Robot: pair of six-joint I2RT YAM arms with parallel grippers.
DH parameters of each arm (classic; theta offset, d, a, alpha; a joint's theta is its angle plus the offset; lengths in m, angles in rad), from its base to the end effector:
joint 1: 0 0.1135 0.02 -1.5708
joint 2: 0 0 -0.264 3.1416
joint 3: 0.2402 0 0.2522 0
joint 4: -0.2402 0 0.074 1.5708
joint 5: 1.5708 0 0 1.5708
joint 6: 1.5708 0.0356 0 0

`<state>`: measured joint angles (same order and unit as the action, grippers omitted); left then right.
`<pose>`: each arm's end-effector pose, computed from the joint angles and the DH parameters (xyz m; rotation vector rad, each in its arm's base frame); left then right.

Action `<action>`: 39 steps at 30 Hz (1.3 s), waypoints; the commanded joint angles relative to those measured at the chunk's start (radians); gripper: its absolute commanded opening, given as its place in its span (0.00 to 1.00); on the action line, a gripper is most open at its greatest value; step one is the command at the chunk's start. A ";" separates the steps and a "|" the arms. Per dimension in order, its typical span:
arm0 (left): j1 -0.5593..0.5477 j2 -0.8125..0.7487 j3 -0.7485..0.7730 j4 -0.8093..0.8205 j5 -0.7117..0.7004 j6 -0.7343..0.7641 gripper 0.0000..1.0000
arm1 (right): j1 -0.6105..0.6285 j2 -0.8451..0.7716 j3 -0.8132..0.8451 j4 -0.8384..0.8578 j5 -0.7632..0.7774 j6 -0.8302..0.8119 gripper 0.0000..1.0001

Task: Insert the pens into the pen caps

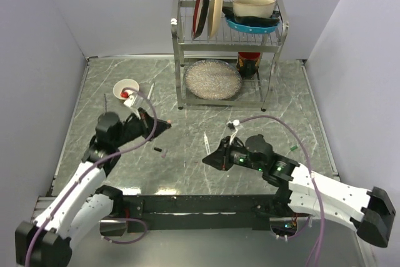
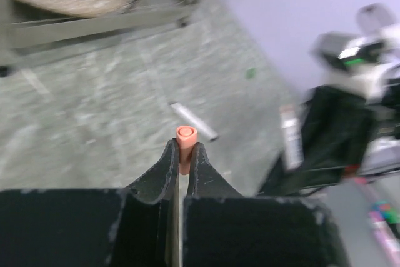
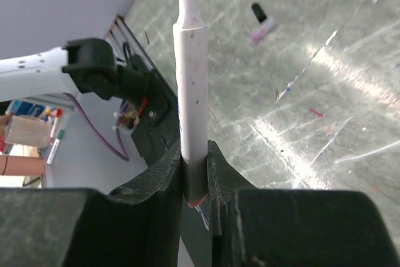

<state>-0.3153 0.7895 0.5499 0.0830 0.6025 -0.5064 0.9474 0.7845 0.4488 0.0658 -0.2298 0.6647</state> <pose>0.1728 -0.0776 0.2850 0.2993 1.8091 -1.1097 0.1037 0.1581 0.2470 -0.4664 2.0014 1.2875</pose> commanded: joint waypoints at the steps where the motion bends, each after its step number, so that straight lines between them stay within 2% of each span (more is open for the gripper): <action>1: -0.007 -0.088 -0.074 0.328 0.047 -0.315 0.01 | 0.051 0.088 0.016 0.195 -0.002 0.007 0.00; 5: -0.011 -0.101 -0.070 0.297 0.052 -0.386 0.01 | 0.114 0.200 0.082 0.238 0.029 -0.014 0.00; 11: -0.021 -0.107 -0.099 0.394 0.068 -0.550 0.01 | 0.159 0.269 0.137 0.299 0.072 -0.030 0.00; 28: -0.030 -0.110 -0.099 0.350 0.045 -0.526 0.01 | 0.179 0.392 0.269 0.278 0.067 -0.053 0.00; 39: -0.031 -0.124 -0.105 0.313 0.043 -0.489 0.01 | 0.179 0.426 0.298 0.267 0.084 -0.050 0.00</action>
<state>-0.3420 0.6788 0.4477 0.3805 0.6380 -1.0214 1.1198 1.1961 0.6888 0.3088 -0.1692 0.6300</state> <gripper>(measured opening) 0.048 0.224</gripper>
